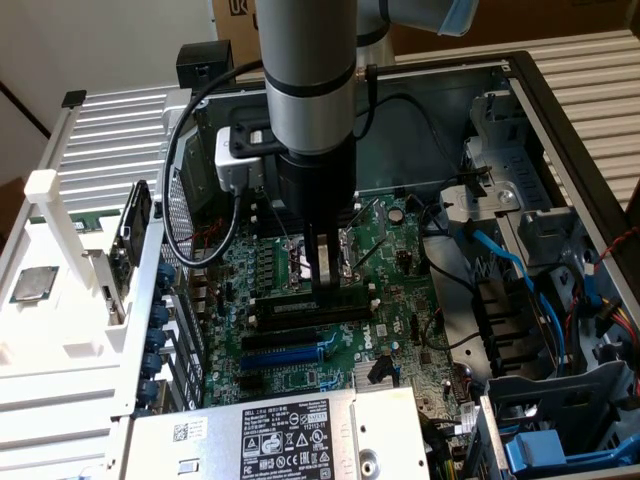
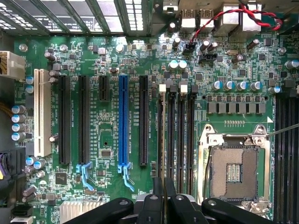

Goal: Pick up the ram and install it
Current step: 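Insert the ram into the slot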

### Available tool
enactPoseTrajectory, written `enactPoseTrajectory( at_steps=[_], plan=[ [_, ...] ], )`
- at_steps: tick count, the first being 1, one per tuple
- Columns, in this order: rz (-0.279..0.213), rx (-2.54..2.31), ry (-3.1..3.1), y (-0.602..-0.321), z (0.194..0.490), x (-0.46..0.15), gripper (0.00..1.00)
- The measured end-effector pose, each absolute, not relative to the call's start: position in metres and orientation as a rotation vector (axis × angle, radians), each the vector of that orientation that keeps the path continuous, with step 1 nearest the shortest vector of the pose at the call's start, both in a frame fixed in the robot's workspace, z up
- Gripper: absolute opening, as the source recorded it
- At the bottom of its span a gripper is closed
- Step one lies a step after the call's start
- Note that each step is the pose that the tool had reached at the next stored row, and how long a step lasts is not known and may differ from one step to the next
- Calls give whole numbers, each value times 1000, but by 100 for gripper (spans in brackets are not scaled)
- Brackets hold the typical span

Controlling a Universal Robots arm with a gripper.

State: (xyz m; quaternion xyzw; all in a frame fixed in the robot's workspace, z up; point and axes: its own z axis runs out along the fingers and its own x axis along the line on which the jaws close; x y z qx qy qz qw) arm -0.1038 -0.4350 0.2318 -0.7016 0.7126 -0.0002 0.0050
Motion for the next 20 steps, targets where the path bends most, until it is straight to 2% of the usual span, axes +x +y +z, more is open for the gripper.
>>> enactPoseTrajectory(
  at_steps=[20],
  plan=[
    [1,-2203,2227,-435,232,-103,13]
  ],
)
